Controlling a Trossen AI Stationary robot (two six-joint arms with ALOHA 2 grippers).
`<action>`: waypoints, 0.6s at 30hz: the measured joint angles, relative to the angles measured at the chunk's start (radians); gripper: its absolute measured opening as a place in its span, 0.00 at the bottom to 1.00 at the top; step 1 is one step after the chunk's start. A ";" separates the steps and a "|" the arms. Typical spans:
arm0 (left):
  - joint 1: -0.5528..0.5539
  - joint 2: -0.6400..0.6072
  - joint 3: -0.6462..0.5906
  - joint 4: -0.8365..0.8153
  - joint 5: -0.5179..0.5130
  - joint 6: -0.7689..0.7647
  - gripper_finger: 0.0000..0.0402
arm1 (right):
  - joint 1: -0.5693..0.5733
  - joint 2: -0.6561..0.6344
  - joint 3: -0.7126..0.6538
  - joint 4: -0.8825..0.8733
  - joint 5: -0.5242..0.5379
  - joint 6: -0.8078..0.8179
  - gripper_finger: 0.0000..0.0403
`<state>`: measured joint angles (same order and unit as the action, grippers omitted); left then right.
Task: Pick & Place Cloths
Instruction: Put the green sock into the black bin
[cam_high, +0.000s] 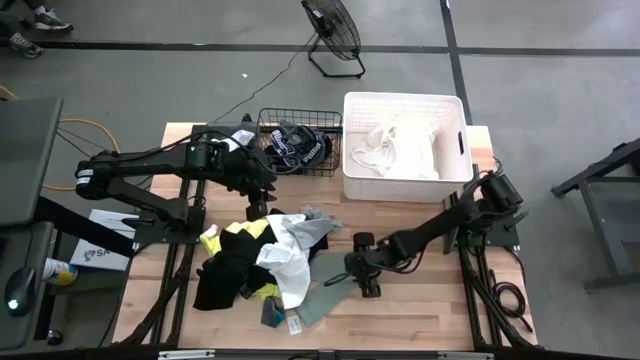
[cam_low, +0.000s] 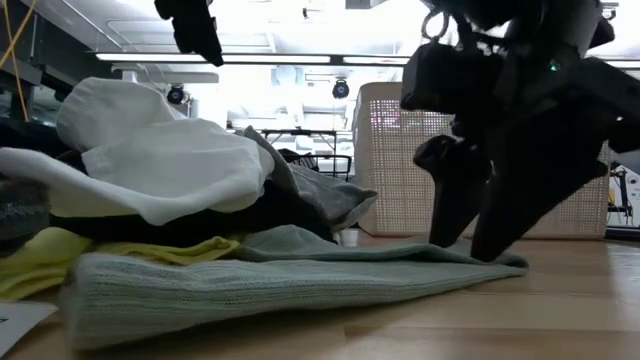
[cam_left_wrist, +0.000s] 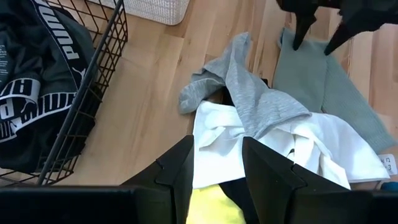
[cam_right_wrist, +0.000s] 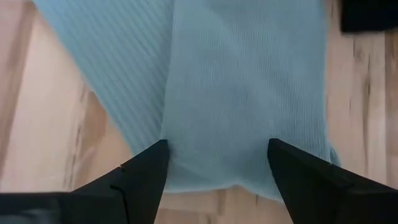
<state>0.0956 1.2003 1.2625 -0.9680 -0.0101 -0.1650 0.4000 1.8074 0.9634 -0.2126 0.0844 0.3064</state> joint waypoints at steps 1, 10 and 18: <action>0.000 0.000 0.000 0.000 0.000 0.000 0.33 | -0.006 0.003 0.000 0.002 -0.009 -0.005 0.65; 0.000 0.000 0.000 0.002 0.000 0.000 0.33 | -0.036 0.012 0.004 -0.050 -0.028 -0.020 0.47; 0.000 0.000 0.000 0.003 0.000 0.000 0.33 | -0.052 0.010 0.005 -0.141 -0.035 -0.011 0.17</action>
<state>0.0956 1.2003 1.2625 -0.9651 -0.0105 -0.1651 0.3476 1.8175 0.9680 -0.3541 0.0491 0.2953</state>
